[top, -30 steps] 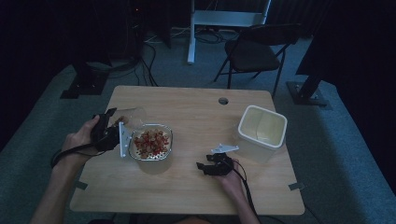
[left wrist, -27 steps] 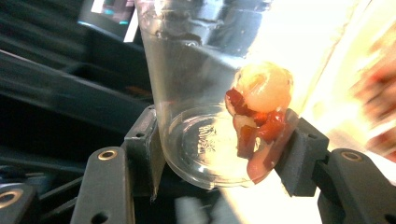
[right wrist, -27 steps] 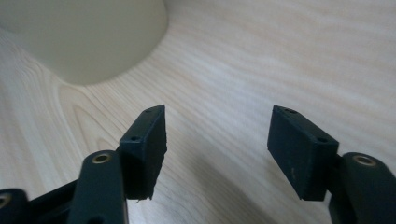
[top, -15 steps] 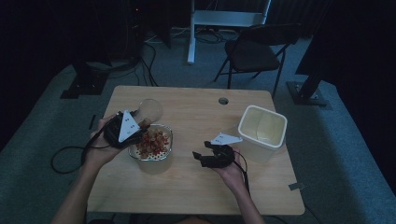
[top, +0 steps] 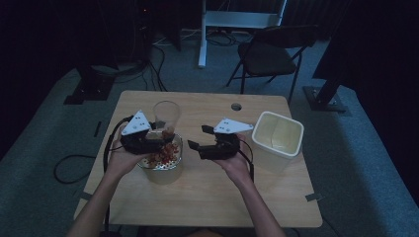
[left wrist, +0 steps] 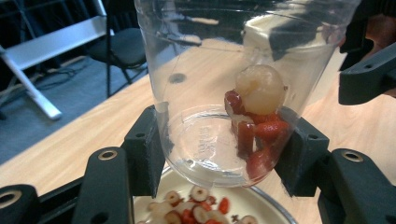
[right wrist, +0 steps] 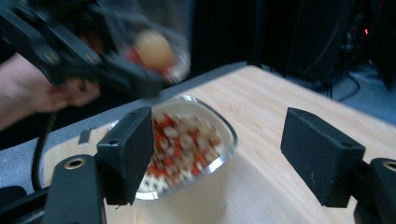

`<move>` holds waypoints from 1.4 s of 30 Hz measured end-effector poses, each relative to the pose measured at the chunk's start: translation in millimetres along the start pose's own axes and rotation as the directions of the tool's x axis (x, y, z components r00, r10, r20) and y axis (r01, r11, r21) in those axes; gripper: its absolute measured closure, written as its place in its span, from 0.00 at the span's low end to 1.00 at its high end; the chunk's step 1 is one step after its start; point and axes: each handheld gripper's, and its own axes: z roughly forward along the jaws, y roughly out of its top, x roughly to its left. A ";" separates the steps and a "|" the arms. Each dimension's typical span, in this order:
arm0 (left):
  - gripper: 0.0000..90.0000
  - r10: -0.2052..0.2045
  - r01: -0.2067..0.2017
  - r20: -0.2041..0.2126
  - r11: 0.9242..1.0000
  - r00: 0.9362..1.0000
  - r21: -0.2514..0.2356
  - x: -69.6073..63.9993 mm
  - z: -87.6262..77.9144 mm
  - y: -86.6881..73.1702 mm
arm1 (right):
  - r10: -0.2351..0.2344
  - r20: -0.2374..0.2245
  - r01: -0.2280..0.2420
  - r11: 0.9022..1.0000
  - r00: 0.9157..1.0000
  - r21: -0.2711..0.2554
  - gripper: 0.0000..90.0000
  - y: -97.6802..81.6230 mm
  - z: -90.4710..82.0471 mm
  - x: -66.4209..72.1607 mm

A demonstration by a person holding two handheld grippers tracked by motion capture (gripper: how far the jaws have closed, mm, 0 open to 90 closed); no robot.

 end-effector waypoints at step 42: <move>0.40 -0.025 0.025 0.014 0.999 1.000 0.033 2.7 7.6 -3.0 | 0.033 -0.058 -0.041 0.990 0.998 -0.135 0.39 47.0 15.6 -6.0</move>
